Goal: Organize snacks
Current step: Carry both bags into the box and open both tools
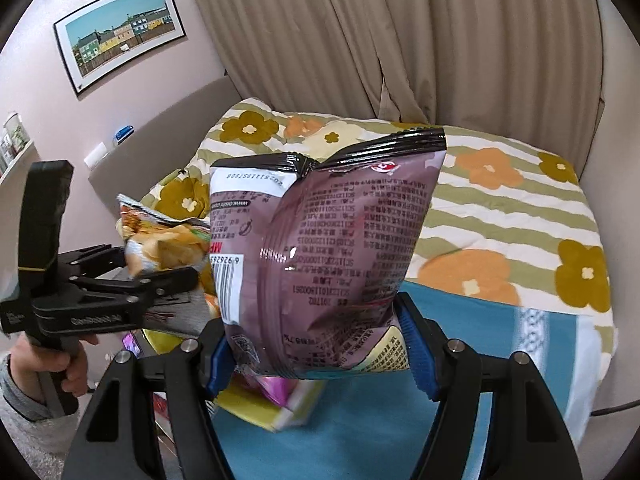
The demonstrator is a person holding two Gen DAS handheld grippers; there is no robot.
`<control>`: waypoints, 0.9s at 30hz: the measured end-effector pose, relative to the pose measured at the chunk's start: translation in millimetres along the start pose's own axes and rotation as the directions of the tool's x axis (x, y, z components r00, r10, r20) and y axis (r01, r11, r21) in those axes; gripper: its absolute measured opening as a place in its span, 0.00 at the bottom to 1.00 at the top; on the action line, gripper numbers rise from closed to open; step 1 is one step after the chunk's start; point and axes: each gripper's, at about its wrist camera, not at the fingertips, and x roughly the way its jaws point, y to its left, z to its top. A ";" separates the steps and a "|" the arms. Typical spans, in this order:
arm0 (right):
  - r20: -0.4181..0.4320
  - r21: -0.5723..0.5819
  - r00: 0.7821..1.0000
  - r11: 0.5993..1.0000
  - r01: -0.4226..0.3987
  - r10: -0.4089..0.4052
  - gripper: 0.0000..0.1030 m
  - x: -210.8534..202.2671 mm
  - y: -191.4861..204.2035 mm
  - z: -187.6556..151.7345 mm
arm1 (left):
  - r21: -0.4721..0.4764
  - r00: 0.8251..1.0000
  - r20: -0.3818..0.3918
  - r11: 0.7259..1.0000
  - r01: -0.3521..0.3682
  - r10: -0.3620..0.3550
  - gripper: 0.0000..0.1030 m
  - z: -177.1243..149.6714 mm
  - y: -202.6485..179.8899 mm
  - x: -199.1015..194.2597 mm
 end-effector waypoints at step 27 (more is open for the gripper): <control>-0.137 0.057 0.981 0.988 0.143 -0.134 0.86 87.9 71.8 36.2 | 0.077 0.997 -0.026 0.994 0.080 -0.079 0.99 -34.6 61.0 7.5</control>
